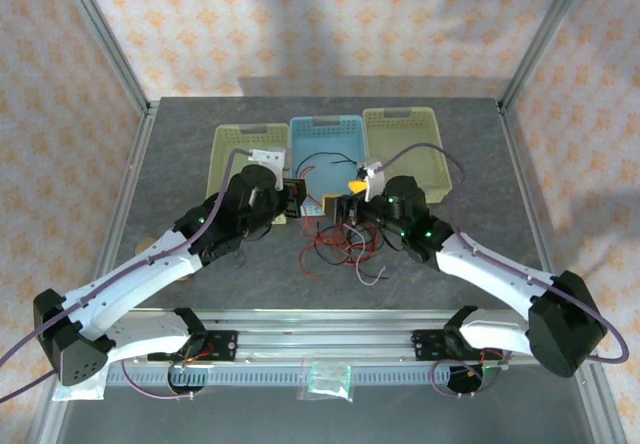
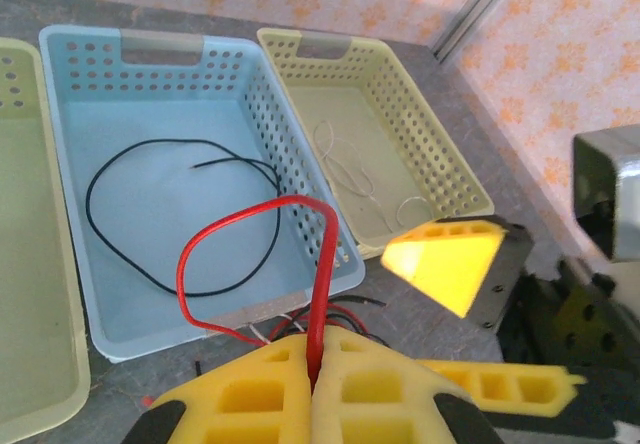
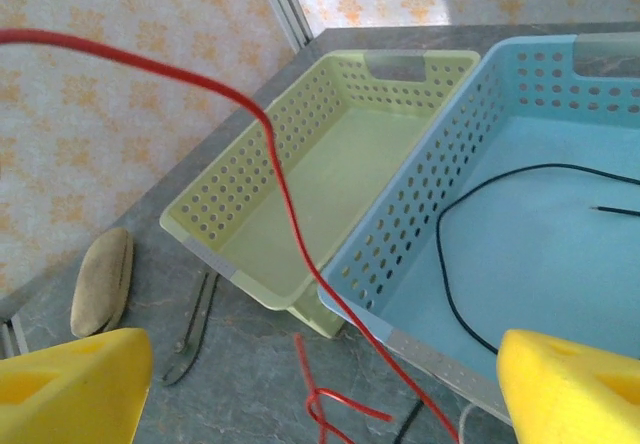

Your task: Untangle the cables

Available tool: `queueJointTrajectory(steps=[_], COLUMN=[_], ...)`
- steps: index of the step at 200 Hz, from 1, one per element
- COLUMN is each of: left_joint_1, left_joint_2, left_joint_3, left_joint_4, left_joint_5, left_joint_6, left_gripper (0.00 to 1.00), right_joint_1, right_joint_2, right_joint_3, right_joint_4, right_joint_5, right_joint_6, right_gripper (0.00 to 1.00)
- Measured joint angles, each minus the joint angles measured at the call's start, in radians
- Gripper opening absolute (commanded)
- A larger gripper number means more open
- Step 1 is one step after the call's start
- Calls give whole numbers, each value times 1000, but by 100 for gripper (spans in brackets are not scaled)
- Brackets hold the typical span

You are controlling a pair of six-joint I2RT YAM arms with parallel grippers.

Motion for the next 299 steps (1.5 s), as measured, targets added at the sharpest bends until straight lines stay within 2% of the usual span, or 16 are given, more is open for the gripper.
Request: queueJointTrajectory(steps=[85,101,124,169,213,252,286,295,299], left_joint_1=[0,0,0,0,3,53,144,172,185], left_joint_2=[-42,-45,-50,-58,-57,-50,-18,-4,3], left_joint_3=[113,129,160,241,324,401,441,445,448], left_joint_4=[-6,-8,-14,-74,-150,-206,-241,-248,-251], left_joint_5=[16,20,17,-59,-193,-282,-296,-295,-292], left_joint_6=[24,27,34,63,79,78,74,73,71], left_gripper=[0,0,0,0,0,0,0,0,0], right_joint_1=[34,37,37,37,37,37,37,37,37], right_joint_2=[95,95,95,46,-30,-82,-85,-77,-72], right_joint_3=[10,10,8,-23,-51,-63,-32,-8,5], right_joint_4=[39,40,37,-12,-83,-130,-189,-207,-214], right_joint_5=[-32,-16,37,122,169,198,221,224,225], right_joint_6=[10,19,34,37,32,26,30,32,34], right_gripper=[80,76,75,74,74,77,79,82,87])
